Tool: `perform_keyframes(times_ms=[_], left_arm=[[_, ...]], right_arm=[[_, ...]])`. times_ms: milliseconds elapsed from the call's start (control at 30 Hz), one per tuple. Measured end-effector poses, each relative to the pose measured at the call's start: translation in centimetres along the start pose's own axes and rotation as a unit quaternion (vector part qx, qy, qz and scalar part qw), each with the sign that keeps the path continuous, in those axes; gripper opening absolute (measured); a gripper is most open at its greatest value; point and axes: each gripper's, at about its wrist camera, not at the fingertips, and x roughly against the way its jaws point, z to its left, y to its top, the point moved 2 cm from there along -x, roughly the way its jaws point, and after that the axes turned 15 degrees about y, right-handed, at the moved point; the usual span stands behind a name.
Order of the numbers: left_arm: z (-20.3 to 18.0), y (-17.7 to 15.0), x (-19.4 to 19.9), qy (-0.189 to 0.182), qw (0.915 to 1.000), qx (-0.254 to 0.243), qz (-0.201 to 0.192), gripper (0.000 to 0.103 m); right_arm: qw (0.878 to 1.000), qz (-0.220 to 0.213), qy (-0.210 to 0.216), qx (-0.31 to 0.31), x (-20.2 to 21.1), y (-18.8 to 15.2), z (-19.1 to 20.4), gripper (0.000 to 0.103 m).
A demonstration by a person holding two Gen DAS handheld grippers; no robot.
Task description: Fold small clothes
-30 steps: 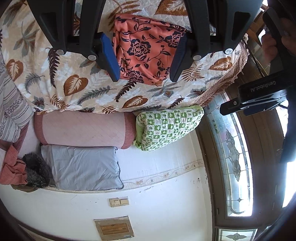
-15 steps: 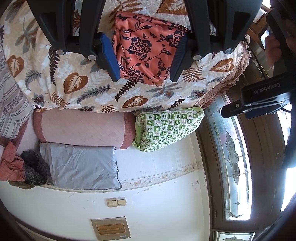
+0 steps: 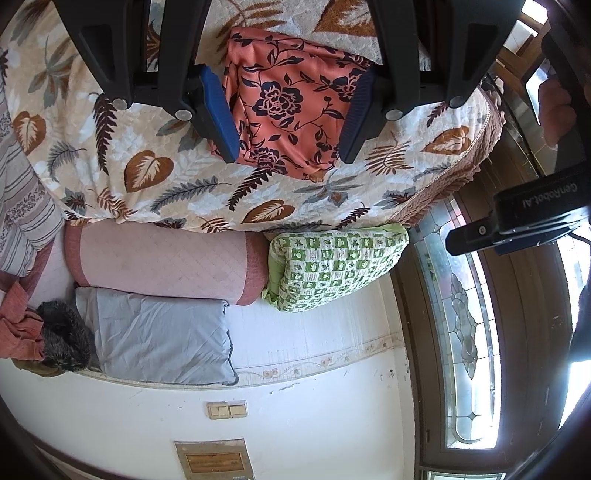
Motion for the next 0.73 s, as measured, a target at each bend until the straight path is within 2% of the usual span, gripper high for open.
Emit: perform_keyframes(times_ms=[400,433,467,500,633,733], left_arm=[[0.2,0.0,0.2,-0.014,0.9999,0.001,-0.005,0.089],[0.1,0.0,0.3,-0.017,0.9998,0.001,-0.009,0.09],[0.1,0.1,0.5,-0.02,0.9997,0.003,-0.013,0.096],[0.1,0.1,0.6,-0.025,0.9995,0.008,-0.019,0.103],[0.1,0.0,1.3,-0.099,0.9935,0.045,-0.034,0.103],[-1.0,0.0,0.2,-0.104,0.9939,0.031,-0.019,0.103]], right_arm=[[1.0,0.008,0.003,0.004,-0.6,-0.3,0.2,0.06],[1.0,0.01,0.004,0.004,-0.6,-0.4,0.2,0.06],[1.0,0.01,0.005,0.004,-0.6,-0.4,0.3,0.06],[1.0,0.011,0.005,0.004,-0.7,-0.5,0.3,0.06],[1.0,0.015,0.009,-0.005,-0.9,-0.7,0.0,0.06],[1.0,0.015,-0.002,-0.014,-0.4,-0.5,-0.7,0.06]])
